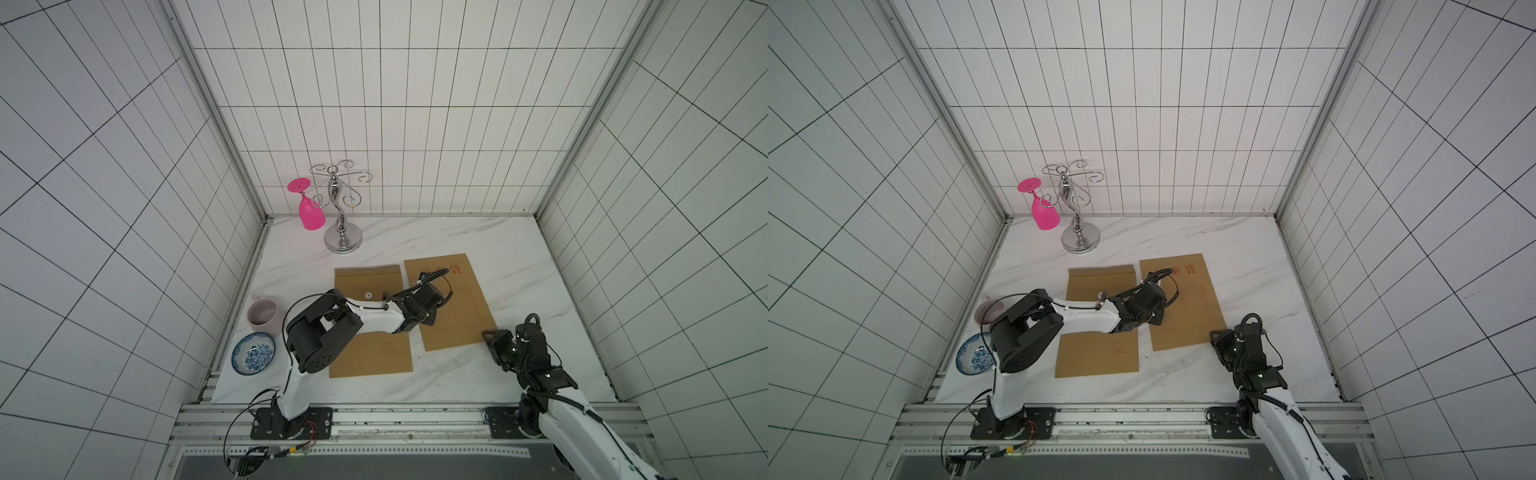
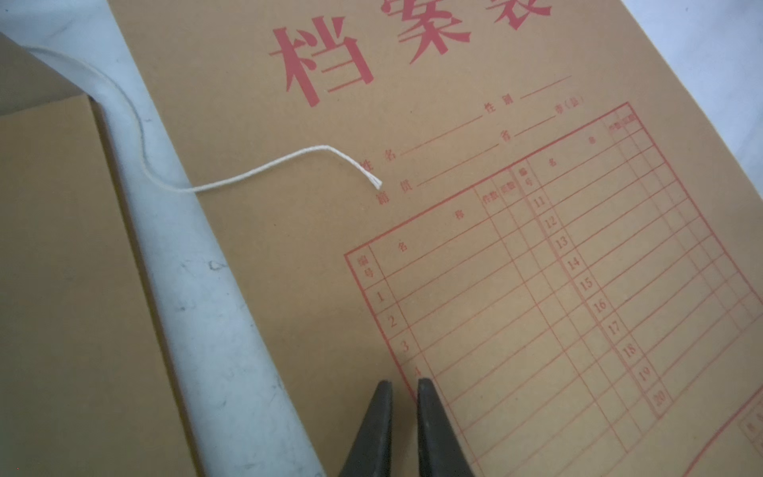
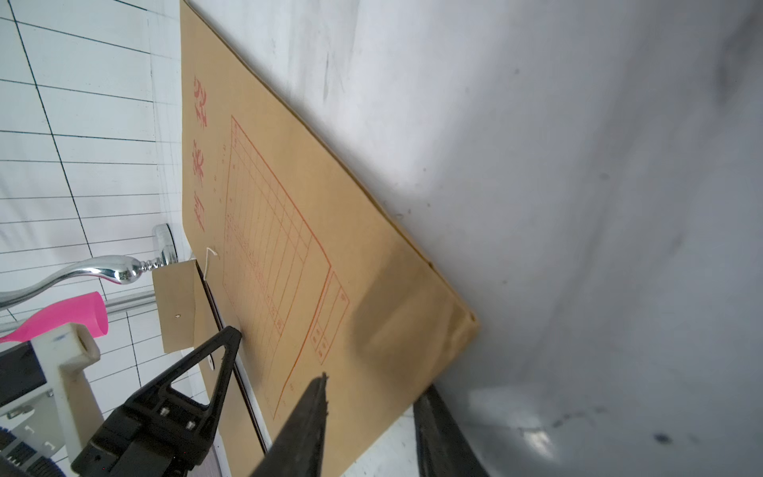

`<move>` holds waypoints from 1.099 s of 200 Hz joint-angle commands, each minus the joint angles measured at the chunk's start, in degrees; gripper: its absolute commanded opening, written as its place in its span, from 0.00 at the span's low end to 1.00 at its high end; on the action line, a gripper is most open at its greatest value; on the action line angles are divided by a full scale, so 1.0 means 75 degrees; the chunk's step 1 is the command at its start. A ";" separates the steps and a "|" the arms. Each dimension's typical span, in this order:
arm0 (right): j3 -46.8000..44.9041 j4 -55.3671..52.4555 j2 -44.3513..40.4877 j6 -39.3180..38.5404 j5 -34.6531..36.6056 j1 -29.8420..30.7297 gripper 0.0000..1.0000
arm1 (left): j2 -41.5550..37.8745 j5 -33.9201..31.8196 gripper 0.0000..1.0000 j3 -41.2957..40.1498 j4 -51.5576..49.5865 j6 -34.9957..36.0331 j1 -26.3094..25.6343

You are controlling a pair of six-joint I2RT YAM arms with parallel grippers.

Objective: Open the file bag
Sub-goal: Pick up the file bag from the center of the board.

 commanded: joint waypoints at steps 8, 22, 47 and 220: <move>-0.0282 0.0690 0.0693 -0.0184 -0.0106 -0.0416 0.31 | 0.0527 0.0288 0.15 -0.0104 -0.0507 0.0116 -0.0027; -0.0282 0.1202 0.1246 -0.0258 -0.0294 -0.0653 0.33 | 0.0538 0.0317 0.15 -0.0103 -0.0493 0.0132 -0.0030; -0.0203 0.2071 0.2239 -0.0367 -0.0507 -0.0958 0.43 | 0.0545 0.0372 0.15 -0.0105 -0.0469 0.0157 -0.0032; 0.2985 -0.3519 -0.0644 -0.3039 0.0449 -0.1177 0.00 | -0.1947 -0.0174 0.44 0.0602 -0.1591 0.0186 0.0140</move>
